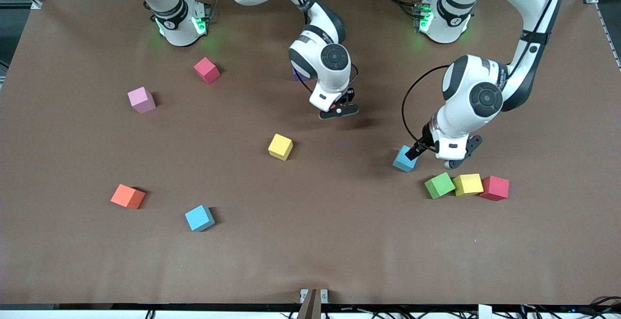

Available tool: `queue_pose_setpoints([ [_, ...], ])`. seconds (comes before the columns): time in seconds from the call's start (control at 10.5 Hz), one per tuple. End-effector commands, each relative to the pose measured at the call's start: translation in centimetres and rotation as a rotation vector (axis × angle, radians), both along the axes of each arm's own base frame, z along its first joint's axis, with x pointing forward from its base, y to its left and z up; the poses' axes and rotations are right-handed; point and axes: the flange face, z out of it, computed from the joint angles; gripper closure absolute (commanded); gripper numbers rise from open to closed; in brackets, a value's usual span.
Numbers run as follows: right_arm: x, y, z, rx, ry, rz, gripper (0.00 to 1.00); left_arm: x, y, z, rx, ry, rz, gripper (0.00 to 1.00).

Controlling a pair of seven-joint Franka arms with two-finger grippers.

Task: Form number 2 with 11 blocks

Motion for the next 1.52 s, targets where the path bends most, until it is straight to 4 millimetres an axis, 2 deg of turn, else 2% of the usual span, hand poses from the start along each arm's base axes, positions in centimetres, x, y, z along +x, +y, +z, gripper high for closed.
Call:
queue_pose_setpoints([
  [0.0, -0.1, 1.0, 0.2, 0.015, 0.003, -0.021, 1.0, 0.6, 0.3, -0.3, -0.011, 0.022, 0.06, 0.0],
  [0.48, -1.0, 1.5, 0.2, 0.01, 0.011, -0.041, 1.0, 1.4, -0.2, 0.7, -0.071, 0.008, 0.126, 0.0],
  [0.57, -1.5, 1.8, 0.3, 0.007, 0.012, -0.032, 1.0, 1.8, -0.5, -0.4, -0.073, 0.021, 0.125, 0.0],
  [1.14, -1.2, 1.3, -0.1, -0.006, 0.008, -0.019, 1.0, 2.5, -0.1, -4.0, -0.08, 0.013, 0.171, 0.0],
  [1.43, -1.4, 1.3, -0.3, -0.01, 0.011, -0.018, 1.0, 2.2, -0.7, -5.3, -0.079, 0.032, 0.177, 0.0],
])
